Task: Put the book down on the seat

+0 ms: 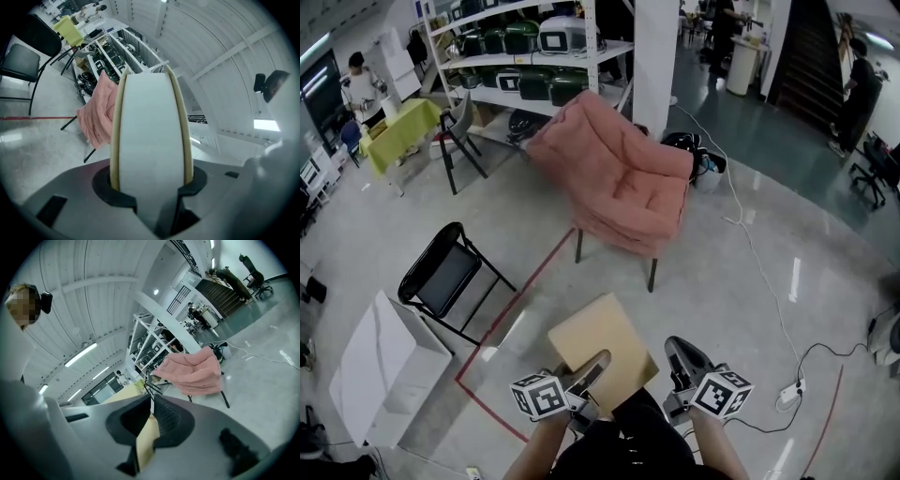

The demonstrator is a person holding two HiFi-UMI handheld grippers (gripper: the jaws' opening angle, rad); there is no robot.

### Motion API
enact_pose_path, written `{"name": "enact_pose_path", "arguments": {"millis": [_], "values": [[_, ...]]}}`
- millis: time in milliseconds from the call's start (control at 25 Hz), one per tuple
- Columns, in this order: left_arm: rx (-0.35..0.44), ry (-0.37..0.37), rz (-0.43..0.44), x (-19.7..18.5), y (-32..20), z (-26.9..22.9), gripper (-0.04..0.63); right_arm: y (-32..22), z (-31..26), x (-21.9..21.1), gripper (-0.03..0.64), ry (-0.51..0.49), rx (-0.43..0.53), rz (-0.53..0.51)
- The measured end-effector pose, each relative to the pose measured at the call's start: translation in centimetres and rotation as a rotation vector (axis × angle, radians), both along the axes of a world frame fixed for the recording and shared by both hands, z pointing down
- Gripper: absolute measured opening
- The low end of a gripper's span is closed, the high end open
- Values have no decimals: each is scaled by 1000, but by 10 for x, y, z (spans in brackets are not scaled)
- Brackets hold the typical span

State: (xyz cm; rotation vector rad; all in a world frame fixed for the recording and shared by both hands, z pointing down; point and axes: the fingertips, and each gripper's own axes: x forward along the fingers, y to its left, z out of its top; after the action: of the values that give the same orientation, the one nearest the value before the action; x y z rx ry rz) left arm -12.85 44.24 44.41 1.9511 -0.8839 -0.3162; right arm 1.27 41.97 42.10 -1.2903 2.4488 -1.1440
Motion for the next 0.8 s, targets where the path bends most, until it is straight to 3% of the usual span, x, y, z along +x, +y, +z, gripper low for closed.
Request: {"name": "enact_pose_path", "arguments": {"millis": [360, 800], "values": [[18, 8, -44, 20, -87, -4, 221, -96, 10, 24, 14, -16, -20, -9], [-8, 2, -86, 28, -127, 9, 221, -150, 29, 35, 14, -17, -73, -32]]}}
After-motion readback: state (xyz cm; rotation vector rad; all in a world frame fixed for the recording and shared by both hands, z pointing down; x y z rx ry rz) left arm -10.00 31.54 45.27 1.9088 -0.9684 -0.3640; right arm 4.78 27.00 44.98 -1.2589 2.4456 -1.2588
